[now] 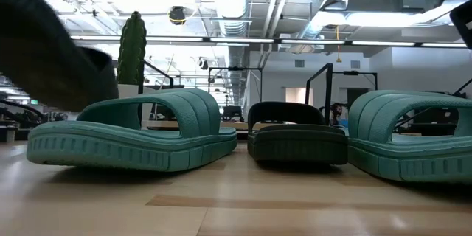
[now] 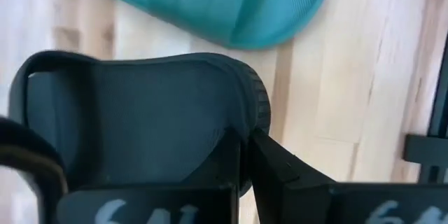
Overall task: Pick and place slides into the shelf
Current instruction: Put the left black slide on the shelf
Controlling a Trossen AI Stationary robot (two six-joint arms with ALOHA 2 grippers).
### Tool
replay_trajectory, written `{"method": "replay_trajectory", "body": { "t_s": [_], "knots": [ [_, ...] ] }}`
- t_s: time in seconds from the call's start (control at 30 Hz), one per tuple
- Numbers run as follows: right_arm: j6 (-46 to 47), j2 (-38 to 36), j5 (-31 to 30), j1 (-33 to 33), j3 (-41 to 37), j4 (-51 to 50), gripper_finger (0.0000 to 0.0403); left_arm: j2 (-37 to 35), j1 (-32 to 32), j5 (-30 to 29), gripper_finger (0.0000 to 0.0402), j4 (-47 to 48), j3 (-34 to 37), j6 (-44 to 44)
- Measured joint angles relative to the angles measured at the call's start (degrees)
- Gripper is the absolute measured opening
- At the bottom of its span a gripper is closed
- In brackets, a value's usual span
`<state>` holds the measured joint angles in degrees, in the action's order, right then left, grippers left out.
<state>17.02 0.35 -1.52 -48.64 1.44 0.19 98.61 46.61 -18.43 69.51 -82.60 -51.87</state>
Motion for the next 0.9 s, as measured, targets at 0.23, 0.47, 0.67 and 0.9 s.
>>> {"method": "replay_trajectory", "body": {
  "t_s": [0.23, 0.47, 0.67, 0.9],
  "knots": [
    [0.0, 0.0, 0.0, 0.0, 0.0, 0.0, 0.0169, -0.02, -1.93, -5.74, 0.0, 4.86, -5.46, 7.9],
    [0.0, 0.01, 0.0, 0.01, -0.01, -0.01, 0.0169, -0.07, -9.01, -10.79, 0.0, 6.1, -6.13, 22.14],
    [0.0, 0.0, 0.0, 0.0, -0.01, -0.01, 0.0169, -0.07, -16.24, -18.18, 0.0, 6.36, -6.13, 33.27],
    [0.0, 0.0, 0.0, -0.01, -0.01, -0.01, 0.0169, -0.07, -24.76, -21.14, 0.0, 5.76, -6.13, 43.05]
  ]
}}
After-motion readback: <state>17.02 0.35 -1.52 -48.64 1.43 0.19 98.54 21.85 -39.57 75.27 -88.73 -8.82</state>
